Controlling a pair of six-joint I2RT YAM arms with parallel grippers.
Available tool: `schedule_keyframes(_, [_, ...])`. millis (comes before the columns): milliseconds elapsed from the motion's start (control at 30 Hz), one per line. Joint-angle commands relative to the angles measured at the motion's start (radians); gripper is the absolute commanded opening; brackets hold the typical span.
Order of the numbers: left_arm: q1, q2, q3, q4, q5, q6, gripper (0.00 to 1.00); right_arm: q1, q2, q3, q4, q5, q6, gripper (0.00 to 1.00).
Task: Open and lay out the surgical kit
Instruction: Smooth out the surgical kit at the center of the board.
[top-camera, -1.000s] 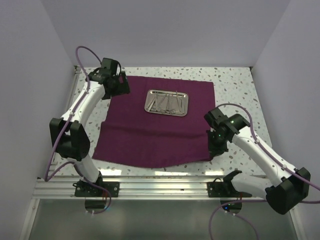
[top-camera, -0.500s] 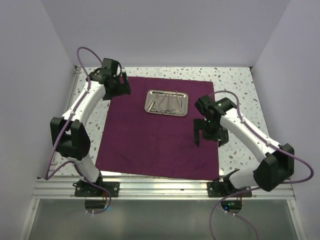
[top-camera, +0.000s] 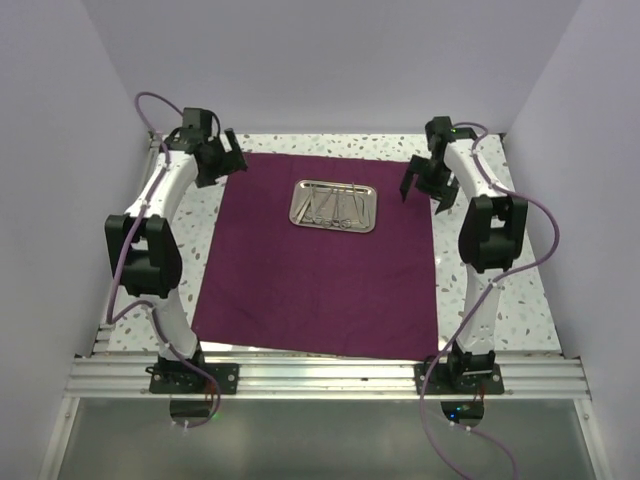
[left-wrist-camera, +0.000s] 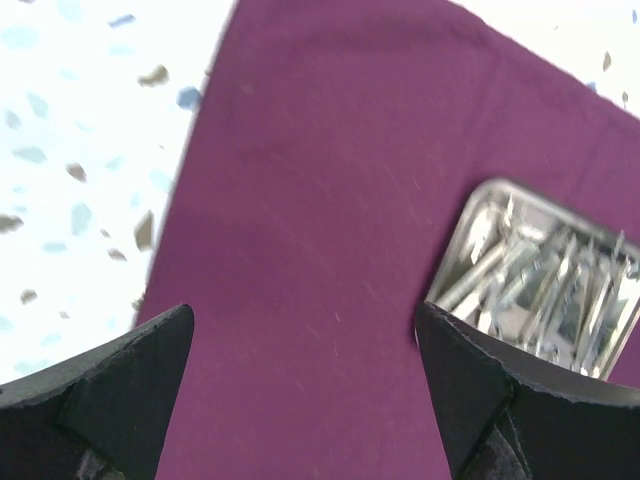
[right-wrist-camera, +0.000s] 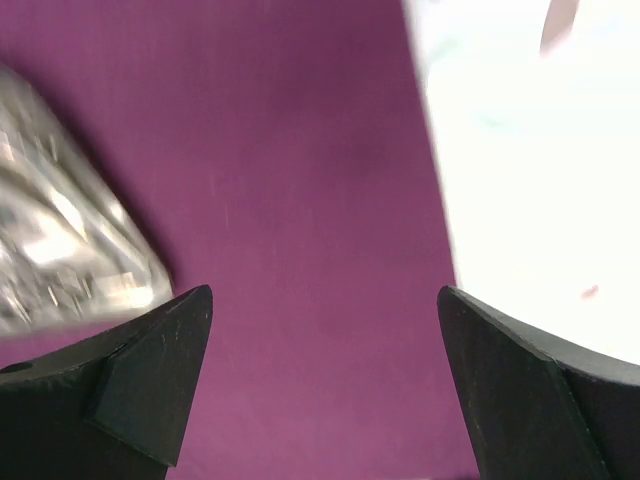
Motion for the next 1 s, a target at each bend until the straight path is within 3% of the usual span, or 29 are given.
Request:
schedule_keyframes(0, [0.069,0.041,0.014,0.163,0.066,0.028,0.96,-0.068,0.105,0.159,0.032,-0.071,-0.029,0.98])
schedule_keyframes(233, [0.112,0.222,0.07,0.267,0.118,0.037,0.92,-0.113,0.155,0.184,0.173,-0.147,0.011,0.98])
schedule_keyframes(700, [0.103,0.456,0.206,0.166,0.038,0.034,0.81,-0.115,0.282,0.162,0.301,-0.101,0.034,0.9])
schedule_keyframes(800, [0.099,0.473,0.196,0.166,0.058,0.019,0.72,-0.113,0.31,0.17,0.317,-0.123,0.033,0.8])
schedule_keyframes(833, [0.099,0.479,0.196,0.166,0.069,0.017,0.65,-0.113,0.314,0.168,0.327,-0.135,0.039,0.71])
schedule_keyframes(900, [0.093,0.496,0.204,0.157,0.066,0.02,0.57,-0.113,0.333,0.168,0.353,-0.163,0.045,0.62])
schedule_keyframes(967, [0.067,0.506,0.219,0.145,0.075,0.025,0.44,-0.113,0.345,0.174,0.373,-0.186,0.057,0.5])
